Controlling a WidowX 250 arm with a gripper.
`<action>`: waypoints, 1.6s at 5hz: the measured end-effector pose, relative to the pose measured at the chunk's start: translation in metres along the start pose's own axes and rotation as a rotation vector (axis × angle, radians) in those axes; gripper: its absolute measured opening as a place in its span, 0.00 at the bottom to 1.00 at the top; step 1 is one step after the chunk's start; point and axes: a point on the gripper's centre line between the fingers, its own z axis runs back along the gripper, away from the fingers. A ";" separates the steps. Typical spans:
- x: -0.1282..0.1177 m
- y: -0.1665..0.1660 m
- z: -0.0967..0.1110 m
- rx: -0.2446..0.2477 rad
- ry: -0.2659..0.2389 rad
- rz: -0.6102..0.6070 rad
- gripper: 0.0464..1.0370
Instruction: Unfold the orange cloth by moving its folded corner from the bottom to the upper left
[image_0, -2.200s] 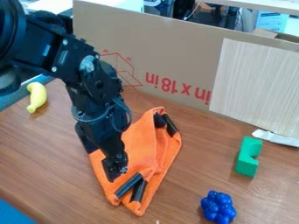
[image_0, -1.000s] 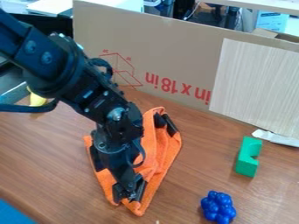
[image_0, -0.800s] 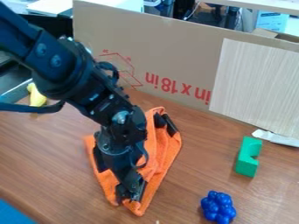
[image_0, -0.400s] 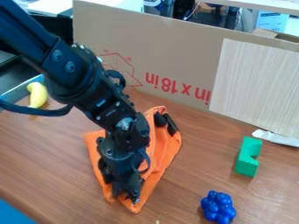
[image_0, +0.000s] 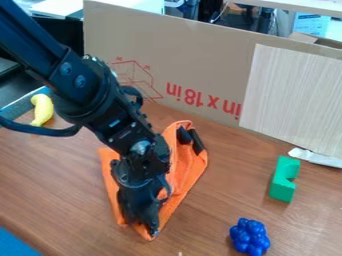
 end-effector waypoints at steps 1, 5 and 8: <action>0.000 0.005 0.017 -0.020 -0.051 0.008 0.00; 0.007 0.099 0.043 -0.140 -0.011 0.251 0.00; 0.015 0.178 0.013 -0.156 0.144 0.379 0.00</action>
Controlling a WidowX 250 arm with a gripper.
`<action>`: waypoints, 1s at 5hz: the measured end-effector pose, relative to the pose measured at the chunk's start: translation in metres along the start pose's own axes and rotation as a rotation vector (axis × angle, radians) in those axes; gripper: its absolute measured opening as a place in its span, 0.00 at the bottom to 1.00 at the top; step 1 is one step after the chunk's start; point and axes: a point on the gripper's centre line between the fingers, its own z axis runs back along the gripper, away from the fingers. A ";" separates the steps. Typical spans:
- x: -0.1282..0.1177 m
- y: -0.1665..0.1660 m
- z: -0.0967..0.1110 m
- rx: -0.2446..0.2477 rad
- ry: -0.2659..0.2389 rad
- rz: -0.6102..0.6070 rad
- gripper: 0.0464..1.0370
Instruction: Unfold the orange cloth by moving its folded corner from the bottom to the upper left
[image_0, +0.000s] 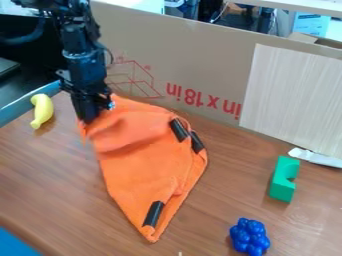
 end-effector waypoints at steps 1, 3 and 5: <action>0.016 0.020 -0.004 0.013 0.026 0.025 0.00; 0.038 0.055 -0.017 0.085 0.062 0.006 0.00; 0.046 0.077 -0.033 0.095 0.076 -0.053 0.18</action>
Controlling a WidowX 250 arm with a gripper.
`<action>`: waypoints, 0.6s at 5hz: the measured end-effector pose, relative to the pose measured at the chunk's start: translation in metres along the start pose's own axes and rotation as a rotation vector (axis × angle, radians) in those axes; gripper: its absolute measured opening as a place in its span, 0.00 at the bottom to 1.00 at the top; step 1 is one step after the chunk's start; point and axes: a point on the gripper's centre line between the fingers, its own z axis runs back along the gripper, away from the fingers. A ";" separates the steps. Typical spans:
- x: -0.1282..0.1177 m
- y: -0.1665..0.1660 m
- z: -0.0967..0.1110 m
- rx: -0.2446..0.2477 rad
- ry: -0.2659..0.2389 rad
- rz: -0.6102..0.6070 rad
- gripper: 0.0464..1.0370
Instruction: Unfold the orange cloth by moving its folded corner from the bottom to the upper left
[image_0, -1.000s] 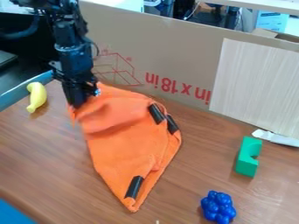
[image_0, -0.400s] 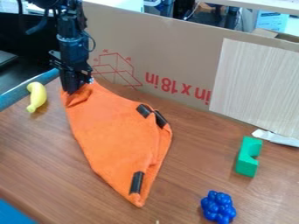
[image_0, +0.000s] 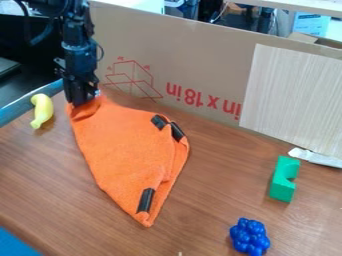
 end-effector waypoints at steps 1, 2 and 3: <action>0.001 0.001 -0.002 0.008 -0.013 -0.009 0.41; -0.002 -0.005 -0.011 -0.001 -0.010 -0.026 0.72; -0.004 -0.007 -0.006 0.005 -0.037 -0.033 0.96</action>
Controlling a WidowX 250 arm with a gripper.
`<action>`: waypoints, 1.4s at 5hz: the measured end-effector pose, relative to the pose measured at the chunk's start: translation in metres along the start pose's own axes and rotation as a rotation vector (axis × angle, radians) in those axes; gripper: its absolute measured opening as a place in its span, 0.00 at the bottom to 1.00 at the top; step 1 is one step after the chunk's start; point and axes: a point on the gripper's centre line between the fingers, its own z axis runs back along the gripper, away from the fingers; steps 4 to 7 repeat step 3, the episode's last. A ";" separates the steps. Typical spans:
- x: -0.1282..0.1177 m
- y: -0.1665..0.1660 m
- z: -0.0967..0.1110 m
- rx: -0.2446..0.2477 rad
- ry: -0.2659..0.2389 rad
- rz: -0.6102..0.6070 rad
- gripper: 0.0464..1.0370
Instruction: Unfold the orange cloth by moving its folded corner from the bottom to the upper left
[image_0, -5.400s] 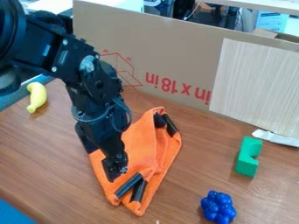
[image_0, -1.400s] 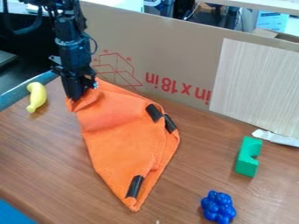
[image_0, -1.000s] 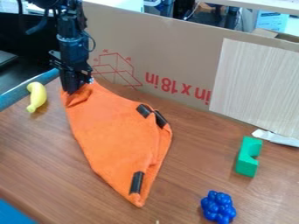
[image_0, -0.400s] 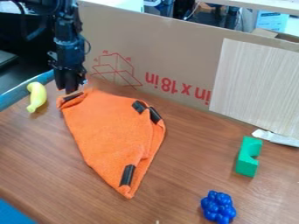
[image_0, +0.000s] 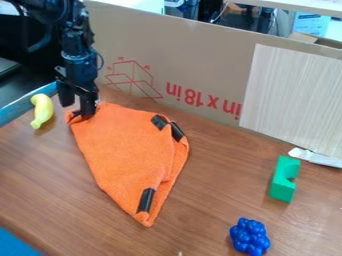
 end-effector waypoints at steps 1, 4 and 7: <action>-0.003 -0.006 0.020 -0.002 -0.062 -0.001 0.96; -0.029 -0.034 0.077 -0.089 -0.175 -0.008 0.96; -0.029 -0.034 0.077 -0.089 -0.175 -0.008 0.96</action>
